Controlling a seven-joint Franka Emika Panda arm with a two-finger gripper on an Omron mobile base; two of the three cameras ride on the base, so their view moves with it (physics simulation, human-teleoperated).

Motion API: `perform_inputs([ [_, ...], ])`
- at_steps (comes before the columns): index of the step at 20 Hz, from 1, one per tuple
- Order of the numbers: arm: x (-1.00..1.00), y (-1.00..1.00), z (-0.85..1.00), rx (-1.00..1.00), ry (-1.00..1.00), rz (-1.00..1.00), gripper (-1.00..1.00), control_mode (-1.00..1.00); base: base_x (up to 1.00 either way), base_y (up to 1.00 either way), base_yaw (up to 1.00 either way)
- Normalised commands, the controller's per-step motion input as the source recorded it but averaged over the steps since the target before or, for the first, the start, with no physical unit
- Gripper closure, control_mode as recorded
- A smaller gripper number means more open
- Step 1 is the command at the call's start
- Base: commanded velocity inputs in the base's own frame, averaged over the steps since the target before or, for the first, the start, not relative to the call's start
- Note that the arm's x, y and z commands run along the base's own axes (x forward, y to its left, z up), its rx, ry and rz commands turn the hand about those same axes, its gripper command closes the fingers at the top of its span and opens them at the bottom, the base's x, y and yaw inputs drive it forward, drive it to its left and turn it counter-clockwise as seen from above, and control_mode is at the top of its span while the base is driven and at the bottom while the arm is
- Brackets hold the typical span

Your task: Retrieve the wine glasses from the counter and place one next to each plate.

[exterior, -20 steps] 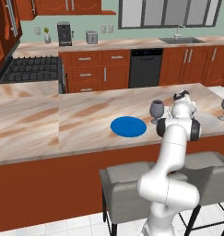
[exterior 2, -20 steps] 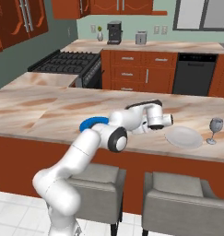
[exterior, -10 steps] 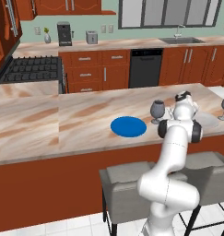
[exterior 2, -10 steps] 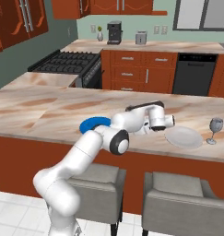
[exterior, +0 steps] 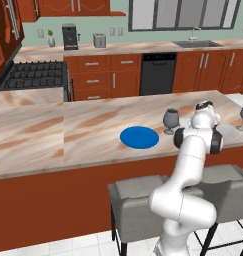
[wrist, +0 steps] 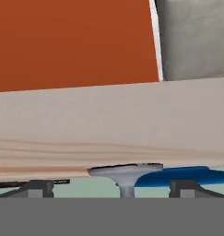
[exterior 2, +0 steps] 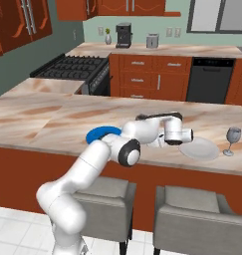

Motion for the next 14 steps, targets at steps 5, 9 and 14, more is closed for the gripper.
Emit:
perform_inputs([
  [5, -0.89, 0.04, 0.31, 0.00, -0.24, -0.28, -1.00, -1.00, 0.00, 0.00, 0.00],
  [9, -0.95, 0.23, 0.66, -0.01, -0.33, -0.18, -1.00, -1.00, 0.00, 0.00, 0.00],
  [14, -0.87, 0.24, 0.86, -0.02, -0.25, -0.11, -1.00, -1.00, 0.00, 0.00, 0.00],
])
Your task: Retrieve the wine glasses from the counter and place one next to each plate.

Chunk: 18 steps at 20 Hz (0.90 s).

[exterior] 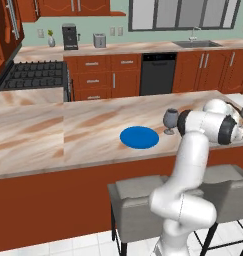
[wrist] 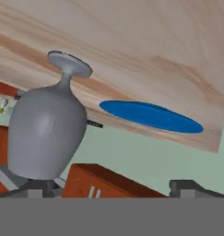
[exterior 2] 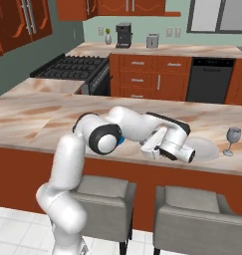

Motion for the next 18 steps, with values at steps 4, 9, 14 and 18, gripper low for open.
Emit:
perform_inputs([
  [4, -0.74, 0.16, 1.00, 0.00, -0.15, -0.08, -1.00, -1.00, 0.00, 0.00, 0.00],
  [9, -0.71, 0.22, 1.00, 0.00, -0.13, -0.03, -1.00, -1.00, 0.00, 0.00, 0.00],
  [14, -0.86, 0.86, 0.97, -0.10, -0.29, 0.00, -1.00, -1.00, 0.00, 0.00, 0.00],
  [18, -0.73, 0.89, 0.90, -0.12, -0.28, -0.02, -1.00, -1.00, 0.00, 0.00, 0.00],
])
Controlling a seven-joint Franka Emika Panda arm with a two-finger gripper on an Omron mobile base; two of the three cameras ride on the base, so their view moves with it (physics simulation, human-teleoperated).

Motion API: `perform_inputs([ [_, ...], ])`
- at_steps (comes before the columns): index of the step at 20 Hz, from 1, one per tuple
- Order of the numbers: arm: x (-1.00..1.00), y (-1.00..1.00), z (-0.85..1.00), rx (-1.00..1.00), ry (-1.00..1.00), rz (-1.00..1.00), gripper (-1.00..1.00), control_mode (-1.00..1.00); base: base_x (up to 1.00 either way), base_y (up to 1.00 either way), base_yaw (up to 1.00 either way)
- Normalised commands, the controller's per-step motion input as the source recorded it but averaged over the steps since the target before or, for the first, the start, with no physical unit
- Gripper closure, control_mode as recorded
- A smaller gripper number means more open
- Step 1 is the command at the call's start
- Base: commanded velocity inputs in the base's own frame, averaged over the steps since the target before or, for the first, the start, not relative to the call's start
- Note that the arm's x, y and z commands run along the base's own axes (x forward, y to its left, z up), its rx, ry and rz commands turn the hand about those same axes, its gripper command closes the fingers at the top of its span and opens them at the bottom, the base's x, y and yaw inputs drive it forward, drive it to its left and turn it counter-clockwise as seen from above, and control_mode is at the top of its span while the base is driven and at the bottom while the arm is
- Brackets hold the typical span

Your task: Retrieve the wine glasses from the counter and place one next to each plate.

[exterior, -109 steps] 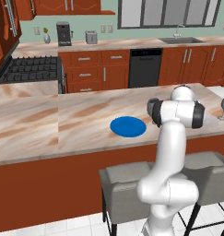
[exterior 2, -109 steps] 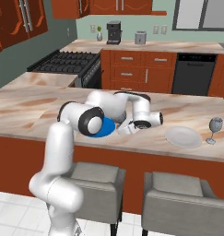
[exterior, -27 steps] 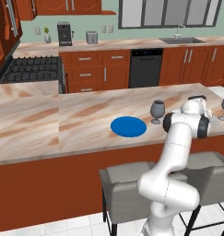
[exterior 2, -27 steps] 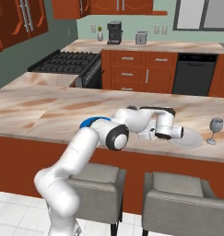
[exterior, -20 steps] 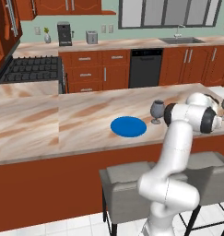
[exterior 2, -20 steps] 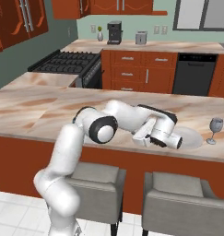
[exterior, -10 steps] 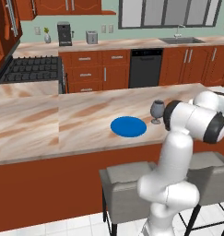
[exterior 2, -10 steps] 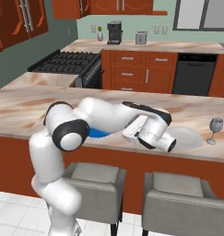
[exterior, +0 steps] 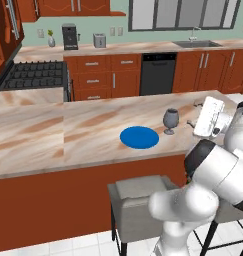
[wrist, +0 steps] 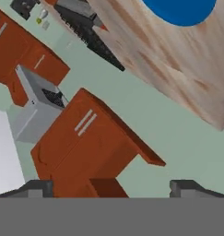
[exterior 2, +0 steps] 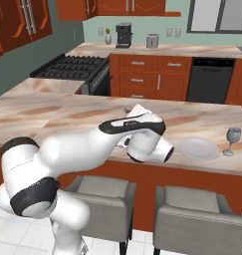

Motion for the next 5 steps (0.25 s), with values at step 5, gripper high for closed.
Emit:
perform_inputs([
  [5, -0.88, 0.69, 0.99, -0.05, -0.30, -0.02, -1.00, -1.00, 0.00, 0.00, 0.00],
])
